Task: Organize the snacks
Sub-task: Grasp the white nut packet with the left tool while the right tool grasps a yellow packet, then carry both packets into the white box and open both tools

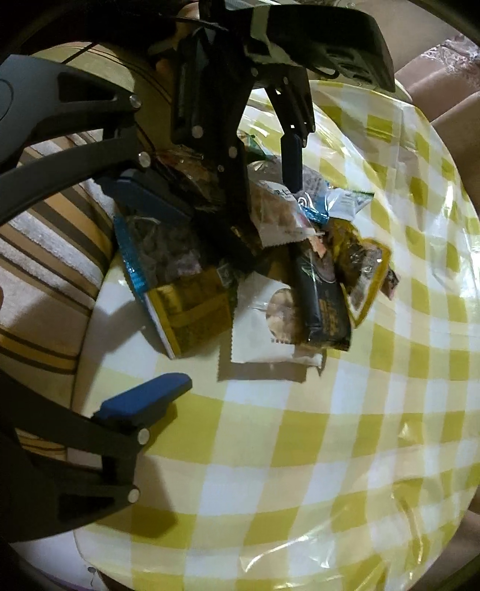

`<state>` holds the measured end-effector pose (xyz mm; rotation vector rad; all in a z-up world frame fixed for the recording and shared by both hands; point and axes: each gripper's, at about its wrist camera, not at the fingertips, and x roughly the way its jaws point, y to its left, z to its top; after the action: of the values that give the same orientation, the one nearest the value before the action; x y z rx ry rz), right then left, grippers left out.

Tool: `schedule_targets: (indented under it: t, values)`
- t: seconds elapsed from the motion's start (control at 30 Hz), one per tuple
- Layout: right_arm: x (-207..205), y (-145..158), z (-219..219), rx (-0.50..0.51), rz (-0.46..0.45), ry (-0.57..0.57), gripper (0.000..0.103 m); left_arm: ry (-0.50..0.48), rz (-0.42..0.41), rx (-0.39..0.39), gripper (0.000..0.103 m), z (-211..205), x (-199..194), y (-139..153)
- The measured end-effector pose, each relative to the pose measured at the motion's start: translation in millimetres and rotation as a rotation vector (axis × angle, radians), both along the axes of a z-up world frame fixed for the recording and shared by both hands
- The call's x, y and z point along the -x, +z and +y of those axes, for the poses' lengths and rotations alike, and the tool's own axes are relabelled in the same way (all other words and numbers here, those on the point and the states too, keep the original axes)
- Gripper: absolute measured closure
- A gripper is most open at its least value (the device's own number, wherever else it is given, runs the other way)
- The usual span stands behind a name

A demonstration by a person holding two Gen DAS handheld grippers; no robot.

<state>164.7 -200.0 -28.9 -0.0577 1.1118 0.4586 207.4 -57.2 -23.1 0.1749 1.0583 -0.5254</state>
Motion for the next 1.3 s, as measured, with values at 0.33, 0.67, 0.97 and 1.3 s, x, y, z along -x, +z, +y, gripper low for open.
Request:
schedule_targets:
  t: [0.33, 0.67, 0.97, 1.3]
  values:
    - [-16.1, -16.0, 12.2, 0.032, 0.035, 0.069, 0.02, -0.002, 0.084, 0.125, 0.049, 8.2, 6.4, 0.4]
    - [-24.9, -19.5, 10.5, -0.013, 0.048, 0.096, 0.055, 0.025, 0.098, 0.174, 0.049, 10.6, 22.3, 5.4]
    - [-0.3, -4.1, -9.1, -0.061, 0.025, 0.066, 0.055, 0.016, 0.088, 0.204, 0.049, 4.5, 40.7, 15.1]
    - [21.2, 11.5, -41.6, -0.099, -0.003, 0.004, 0.055, -0.001, 0.075, 0.213, 0.049, -11.7, 49.9, 25.6]
